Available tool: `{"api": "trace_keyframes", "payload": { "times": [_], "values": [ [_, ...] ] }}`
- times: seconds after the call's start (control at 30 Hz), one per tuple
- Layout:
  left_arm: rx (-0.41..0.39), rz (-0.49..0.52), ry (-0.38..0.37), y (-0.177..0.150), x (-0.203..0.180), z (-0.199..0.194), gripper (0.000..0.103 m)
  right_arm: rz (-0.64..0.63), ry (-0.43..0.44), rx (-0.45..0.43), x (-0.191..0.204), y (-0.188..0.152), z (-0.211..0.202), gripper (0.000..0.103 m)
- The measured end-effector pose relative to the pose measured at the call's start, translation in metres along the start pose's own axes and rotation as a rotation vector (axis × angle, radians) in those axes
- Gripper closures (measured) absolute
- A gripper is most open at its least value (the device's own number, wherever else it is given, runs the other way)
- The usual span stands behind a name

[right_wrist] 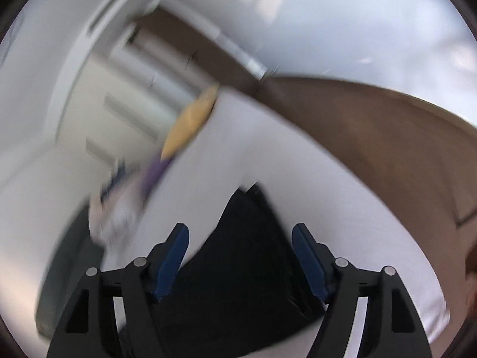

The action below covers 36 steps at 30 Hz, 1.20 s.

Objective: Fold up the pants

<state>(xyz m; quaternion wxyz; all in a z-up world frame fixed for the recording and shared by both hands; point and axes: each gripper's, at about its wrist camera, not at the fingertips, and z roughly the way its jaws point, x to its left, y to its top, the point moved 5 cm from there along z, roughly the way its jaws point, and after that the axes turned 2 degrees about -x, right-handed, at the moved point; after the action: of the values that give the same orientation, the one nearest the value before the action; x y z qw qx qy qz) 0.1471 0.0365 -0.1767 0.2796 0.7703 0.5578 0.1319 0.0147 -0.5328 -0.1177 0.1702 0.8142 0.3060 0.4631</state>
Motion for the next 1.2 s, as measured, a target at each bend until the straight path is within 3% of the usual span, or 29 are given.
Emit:
{"api": "trace_keyframes", "payload": {
  "times": [0.03, 0.1, 0.17, 0.57, 0.73, 0.83, 0.93, 1.03, 1.1, 1.2],
  "values": [
    [-0.004, -0.007, -0.002, 0.0, 0.001, 0.0, 0.09, -0.027, 0.001, 0.041, 0.004, 0.002, 0.011, 0.038],
    [-0.014, -0.021, -0.008, -0.003, 0.002, -0.001, 0.09, -0.047, 0.0, 0.131, 0.003, 0.005, 0.034, 0.058],
    [-0.018, -0.024, -0.011, -0.003, 0.004, -0.003, 0.09, -0.047, -0.045, 0.151, 0.0, 0.006, 0.04, 0.06],
    [-0.017, -0.022, -0.01, -0.003, 0.007, -0.006, 0.09, 0.068, -0.002, 0.203, -0.031, -0.003, 0.044, 0.071],
    [-0.017, -0.024, -0.011, -0.004, 0.005, -0.003, 0.09, 0.047, 0.026, 0.237, -0.024, -0.01, 0.042, 0.076],
    [-0.016, -0.024, -0.006, -0.003, 0.005, -0.003, 0.09, 0.022, 0.049, 0.256, -0.016, -0.012, 0.042, 0.09],
    [-0.016, -0.022, 0.003, -0.003, 0.003, -0.001, 0.09, -0.002, 0.047, 0.276, -0.01, -0.014, 0.048, 0.09],
    [-0.017, -0.019, 0.006, -0.002, 0.001, -0.001, 0.09, -0.013, 0.01, 0.284, -0.011, -0.013, 0.057, 0.093],
    [-0.014, -0.023, 0.007, -0.001, 0.001, -0.001, 0.09, -0.042, -0.081, 0.26, -0.016, -0.01, 0.055, 0.099],
    [-0.017, -0.036, 0.006, 0.001, 0.0, 0.0, 0.089, -0.073, -0.162, 0.208, -0.015, -0.01, 0.045, 0.1]
  ]
}}
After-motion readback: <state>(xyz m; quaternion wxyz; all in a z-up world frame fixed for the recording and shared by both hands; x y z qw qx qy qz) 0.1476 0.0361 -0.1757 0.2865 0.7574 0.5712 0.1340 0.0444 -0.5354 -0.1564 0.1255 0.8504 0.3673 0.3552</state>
